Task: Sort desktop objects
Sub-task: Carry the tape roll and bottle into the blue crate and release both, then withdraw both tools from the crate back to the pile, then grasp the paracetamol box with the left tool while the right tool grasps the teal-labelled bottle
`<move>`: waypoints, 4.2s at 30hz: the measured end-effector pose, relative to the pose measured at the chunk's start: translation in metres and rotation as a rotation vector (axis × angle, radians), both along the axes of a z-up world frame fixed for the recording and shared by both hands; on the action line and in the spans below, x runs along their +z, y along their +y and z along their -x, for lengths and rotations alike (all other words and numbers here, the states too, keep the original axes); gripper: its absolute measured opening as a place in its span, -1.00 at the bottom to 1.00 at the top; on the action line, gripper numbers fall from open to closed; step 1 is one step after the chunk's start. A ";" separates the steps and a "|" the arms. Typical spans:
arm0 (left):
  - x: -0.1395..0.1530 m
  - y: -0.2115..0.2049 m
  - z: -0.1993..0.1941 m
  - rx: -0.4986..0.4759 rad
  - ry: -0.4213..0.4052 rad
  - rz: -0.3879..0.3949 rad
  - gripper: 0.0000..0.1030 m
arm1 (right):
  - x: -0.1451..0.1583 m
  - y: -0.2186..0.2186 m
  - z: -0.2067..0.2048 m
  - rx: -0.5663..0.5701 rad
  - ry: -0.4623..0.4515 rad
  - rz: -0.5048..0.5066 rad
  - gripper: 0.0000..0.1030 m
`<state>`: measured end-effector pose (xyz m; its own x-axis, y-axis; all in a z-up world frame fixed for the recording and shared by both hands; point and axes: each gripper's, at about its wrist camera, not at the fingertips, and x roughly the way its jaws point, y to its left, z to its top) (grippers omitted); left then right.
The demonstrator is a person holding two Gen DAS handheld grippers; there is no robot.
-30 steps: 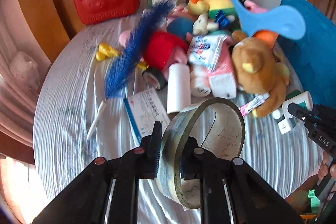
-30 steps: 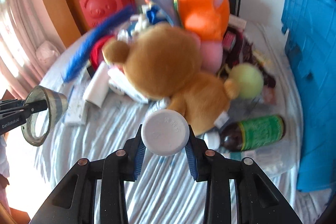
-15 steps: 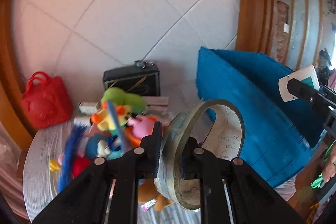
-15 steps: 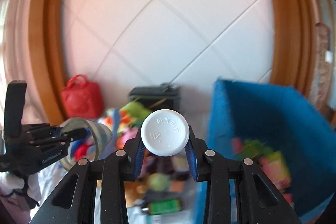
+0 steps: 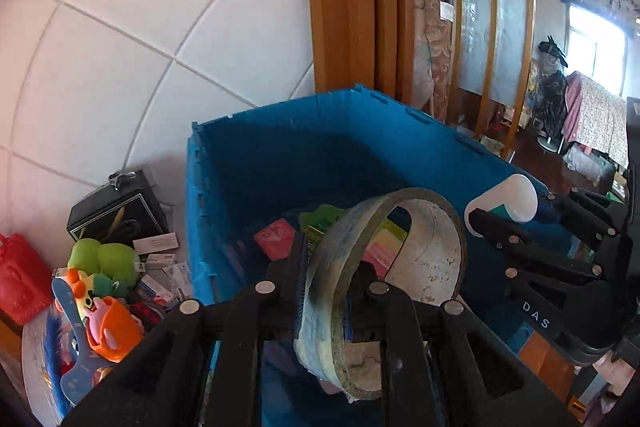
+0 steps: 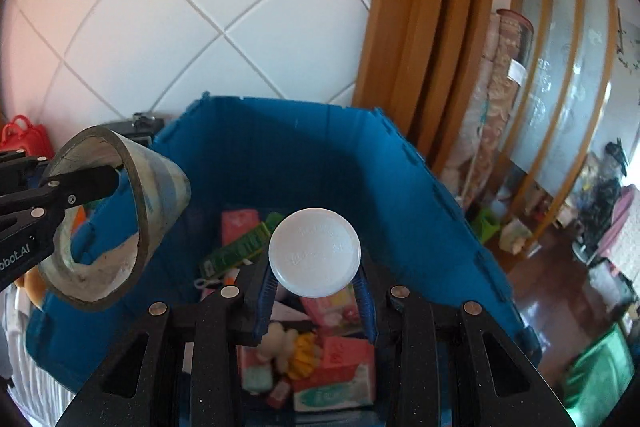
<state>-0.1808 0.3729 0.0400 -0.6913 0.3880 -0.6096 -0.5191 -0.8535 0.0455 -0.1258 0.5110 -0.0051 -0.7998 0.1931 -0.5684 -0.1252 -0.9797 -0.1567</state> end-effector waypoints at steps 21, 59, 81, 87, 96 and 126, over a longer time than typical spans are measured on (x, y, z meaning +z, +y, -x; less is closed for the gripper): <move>-0.041 0.022 0.000 -0.008 -0.244 0.112 0.18 | -0.036 0.039 0.016 -0.016 -0.229 -0.041 0.71; -0.058 -0.267 -0.052 0.382 0.021 -0.171 0.19 | -0.006 -0.154 -0.038 0.267 0.117 0.070 1.00; -0.261 -0.543 -0.049 0.835 -0.426 -0.026 0.19 | -0.156 -0.320 -0.008 0.387 -0.208 0.205 1.00; -0.305 -0.531 -0.033 0.786 -0.504 0.010 0.19 | -0.221 -0.311 -0.014 0.286 -0.339 0.169 1.00; -0.328 -0.541 -0.028 0.815 -0.515 -0.038 0.50 | -0.279 -0.279 -0.011 0.174 -0.399 0.152 1.00; -0.338 -0.505 -0.117 0.752 -0.547 0.044 0.53 | -0.298 -0.317 -0.009 0.349 -0.461 0.178 0.72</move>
